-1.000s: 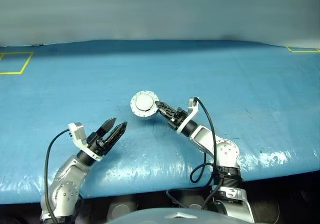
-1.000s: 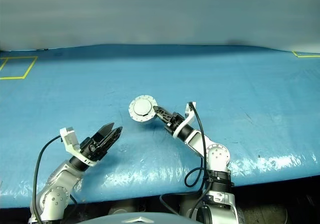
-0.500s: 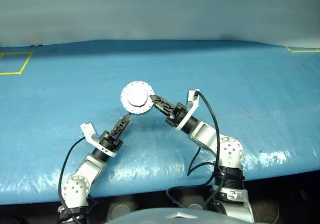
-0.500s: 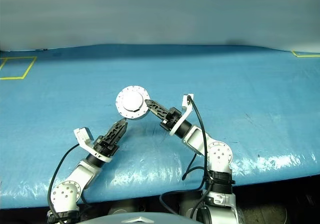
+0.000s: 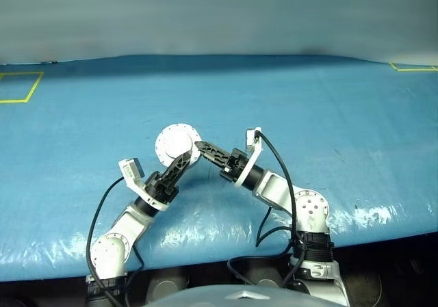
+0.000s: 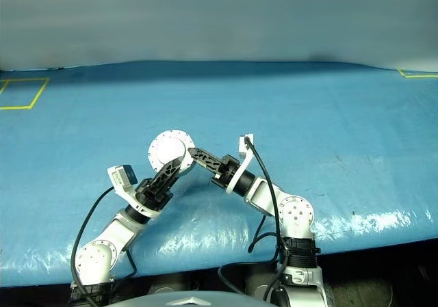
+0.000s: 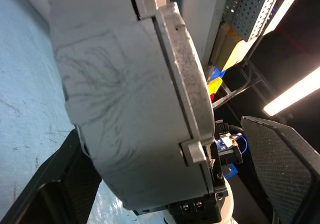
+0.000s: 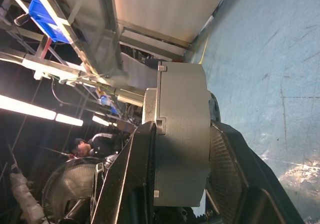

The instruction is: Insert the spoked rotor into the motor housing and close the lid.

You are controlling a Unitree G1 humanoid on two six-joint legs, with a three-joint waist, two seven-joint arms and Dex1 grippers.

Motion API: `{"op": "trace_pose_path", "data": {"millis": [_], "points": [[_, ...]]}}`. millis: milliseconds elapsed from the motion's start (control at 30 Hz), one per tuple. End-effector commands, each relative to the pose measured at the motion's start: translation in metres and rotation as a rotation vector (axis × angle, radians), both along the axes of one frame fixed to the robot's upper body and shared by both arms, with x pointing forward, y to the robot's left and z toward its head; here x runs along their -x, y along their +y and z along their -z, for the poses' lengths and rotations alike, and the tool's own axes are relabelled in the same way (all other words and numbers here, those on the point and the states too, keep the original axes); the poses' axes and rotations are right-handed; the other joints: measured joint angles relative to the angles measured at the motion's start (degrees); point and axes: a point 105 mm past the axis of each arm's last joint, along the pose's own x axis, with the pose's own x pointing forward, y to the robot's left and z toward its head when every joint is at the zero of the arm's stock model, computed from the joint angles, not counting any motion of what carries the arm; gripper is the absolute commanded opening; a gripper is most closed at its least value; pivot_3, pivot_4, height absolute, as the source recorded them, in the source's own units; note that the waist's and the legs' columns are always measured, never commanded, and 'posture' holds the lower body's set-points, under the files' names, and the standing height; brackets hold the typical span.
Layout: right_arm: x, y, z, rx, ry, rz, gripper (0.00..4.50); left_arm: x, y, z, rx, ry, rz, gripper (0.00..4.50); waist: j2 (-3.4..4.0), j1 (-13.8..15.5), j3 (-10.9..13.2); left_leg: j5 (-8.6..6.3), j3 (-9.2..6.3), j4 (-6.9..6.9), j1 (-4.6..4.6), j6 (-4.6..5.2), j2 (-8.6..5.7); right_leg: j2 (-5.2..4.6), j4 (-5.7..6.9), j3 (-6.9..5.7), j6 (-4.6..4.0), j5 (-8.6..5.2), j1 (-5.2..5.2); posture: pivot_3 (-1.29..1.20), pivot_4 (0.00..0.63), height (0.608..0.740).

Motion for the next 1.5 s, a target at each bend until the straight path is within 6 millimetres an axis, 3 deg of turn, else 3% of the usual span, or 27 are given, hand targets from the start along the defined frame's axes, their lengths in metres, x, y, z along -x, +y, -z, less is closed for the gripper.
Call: {"op": "trace_pose_path", "data": {"millis": [33,367,467,600,700,1167,1367,1500], "points": [[0.002,0.003,-0.019,-0.057,-0.065,-0.021,1.18,-0.009,0.006,-0.014,0.042,-0.053,-0.074,4.47,0.0,0.1,0.0,0.0,0.0,0.01,0.0,0.0,-0.01,0.0,-0.01,0.01,0.07,-0.04,0.0,0.0,0.15,0.74],[0.001,0.003,-0.017,-0.034,-0.061,-0.016,1.18,-0.018,0.002,-0.004,0.123,0.042,-0.117,4.47,-0.02,0.2,0.0,-0.01,-0.03,0.01,-0.01,0.02,-0.04,-0.02,-0.03,0.0,0.15,-0.05,0.02,0.0,0.15,0.74],[0.001,0.002,-0.016,-0.025,-0.055,-0.01,1.18,-0.022,0.005,0.004,0.115,0.068,-0.138,3.87,-0.02,0.3,0.0,-0.01,-0.03,0.03,-0.01,0.02,-0.05,-0.02,-0.03,0.01,0.18,-0.06,0.03,0.0,0.15,0.74],[0.0,0.001,-0.013,-0.021,-0.045,-0.005,1.18,-0.021,0.0,0.017,0.036,0.11,-0.108,2.69,-0.03,0.2,0.0,-0.01,-0.03,0.03,-0.02,0.02,-0.06,-0.02,-0.03,0.02,0.21,-0.08,0.03,0.0,0.15,0.74],[0.001,0.002,-0.013,-0.019,-0.041,-0.007,1.18,-0.021,-0.005,0.027,-0.037,0.126,-0.082,2.69,-0.03,0.3,0.0,-0.01,-0.04,0.02,-0.01,0.02,-0.06,-0.02,-0.03,0.0,0.19,-0.07,0.03,0.0,0.15,0.74],[-0.001,0.006,-0.007,0.076,-0.079,0.006,1.18,-0.028,-0.001,0.023,-0.02,0.108,-0.102,2.69,-0.03,0.3,0.0,-0.01,-0.03,0.03,-0.01,0.02,-0.05,-0.02,-0.02,0.01,0.18,-0.06,0.03,0.0,0.15,0.74],[-0.003,0.005,-0.005,0.067,-0.06,0.006,3.18,-0.037,0.011,0.008,0.026,0.062,-0.186,2.69,-0.03,0.3,0.0,-0.01,-0.03,0.03,-0.01,0.01,-0.05,-0.02,-0.02,0.0,0.11,-0.02,0.03,0.0,0.15,0.74],[-0.008,0.0,-0.004,0.076,-0.059,0.057,3.18,-0.045,0.028,-0.003,0.061,0.037,-0.267,2.69,-0.05,0.3,0.0,0.0,-0.04,0.04,-0.02,0.01,-0.05,-0.02,-0.02,0.0,0.12,-0.01,0.03,0.0,0.15,0.74]]}}
